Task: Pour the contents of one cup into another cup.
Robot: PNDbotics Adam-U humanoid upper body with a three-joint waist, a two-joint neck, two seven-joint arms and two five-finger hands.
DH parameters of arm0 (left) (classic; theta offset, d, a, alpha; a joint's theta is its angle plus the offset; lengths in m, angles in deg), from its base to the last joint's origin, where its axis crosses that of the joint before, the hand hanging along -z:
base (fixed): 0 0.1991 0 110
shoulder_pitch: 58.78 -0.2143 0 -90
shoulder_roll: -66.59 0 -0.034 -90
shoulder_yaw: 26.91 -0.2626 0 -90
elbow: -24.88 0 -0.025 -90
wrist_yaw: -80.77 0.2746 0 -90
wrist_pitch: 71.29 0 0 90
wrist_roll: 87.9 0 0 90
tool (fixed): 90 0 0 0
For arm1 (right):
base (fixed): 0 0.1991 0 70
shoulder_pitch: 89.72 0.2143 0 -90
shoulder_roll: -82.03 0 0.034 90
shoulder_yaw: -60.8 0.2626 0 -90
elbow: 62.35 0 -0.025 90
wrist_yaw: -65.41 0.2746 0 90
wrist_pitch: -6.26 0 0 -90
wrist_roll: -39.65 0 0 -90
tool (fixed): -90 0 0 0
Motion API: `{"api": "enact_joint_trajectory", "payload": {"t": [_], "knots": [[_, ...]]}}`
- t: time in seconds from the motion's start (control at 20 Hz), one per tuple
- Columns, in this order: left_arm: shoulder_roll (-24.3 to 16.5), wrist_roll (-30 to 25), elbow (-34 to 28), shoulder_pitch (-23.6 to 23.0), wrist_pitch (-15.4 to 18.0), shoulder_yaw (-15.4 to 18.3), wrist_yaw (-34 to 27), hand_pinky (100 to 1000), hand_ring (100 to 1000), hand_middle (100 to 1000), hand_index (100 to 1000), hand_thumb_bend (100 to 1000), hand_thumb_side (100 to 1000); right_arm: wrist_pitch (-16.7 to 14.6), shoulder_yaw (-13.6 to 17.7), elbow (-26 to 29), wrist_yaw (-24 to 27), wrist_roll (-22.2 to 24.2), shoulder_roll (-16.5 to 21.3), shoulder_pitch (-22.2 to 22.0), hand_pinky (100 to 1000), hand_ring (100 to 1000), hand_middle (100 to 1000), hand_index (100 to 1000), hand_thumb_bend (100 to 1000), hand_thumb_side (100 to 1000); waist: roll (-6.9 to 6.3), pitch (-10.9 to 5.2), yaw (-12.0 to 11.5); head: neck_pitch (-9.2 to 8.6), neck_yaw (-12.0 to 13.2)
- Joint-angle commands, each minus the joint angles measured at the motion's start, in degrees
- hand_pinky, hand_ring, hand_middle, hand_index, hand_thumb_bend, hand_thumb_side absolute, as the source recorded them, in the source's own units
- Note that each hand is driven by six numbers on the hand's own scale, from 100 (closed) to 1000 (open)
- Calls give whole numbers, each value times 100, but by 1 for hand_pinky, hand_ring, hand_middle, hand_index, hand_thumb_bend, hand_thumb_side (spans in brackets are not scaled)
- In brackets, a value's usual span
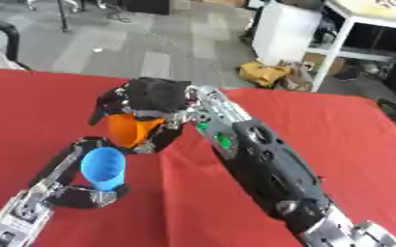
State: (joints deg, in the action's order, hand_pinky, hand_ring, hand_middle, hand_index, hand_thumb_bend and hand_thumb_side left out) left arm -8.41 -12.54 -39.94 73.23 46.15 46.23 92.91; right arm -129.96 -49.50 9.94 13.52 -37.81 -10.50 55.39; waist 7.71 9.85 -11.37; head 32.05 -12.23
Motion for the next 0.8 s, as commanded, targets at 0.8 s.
{"api": "enact_joint_trajectory", "payload": {"t": [0.8], "knots": [[51, -188, 4, 111, -70, 103, 10, 377, 493, 503, 679, 511, 100, -98, -65, 328, -1587, -1288, 186, 76, 500, 487, 711, 830, 305, 100, -65, -103, 55, -49, -4]]}}
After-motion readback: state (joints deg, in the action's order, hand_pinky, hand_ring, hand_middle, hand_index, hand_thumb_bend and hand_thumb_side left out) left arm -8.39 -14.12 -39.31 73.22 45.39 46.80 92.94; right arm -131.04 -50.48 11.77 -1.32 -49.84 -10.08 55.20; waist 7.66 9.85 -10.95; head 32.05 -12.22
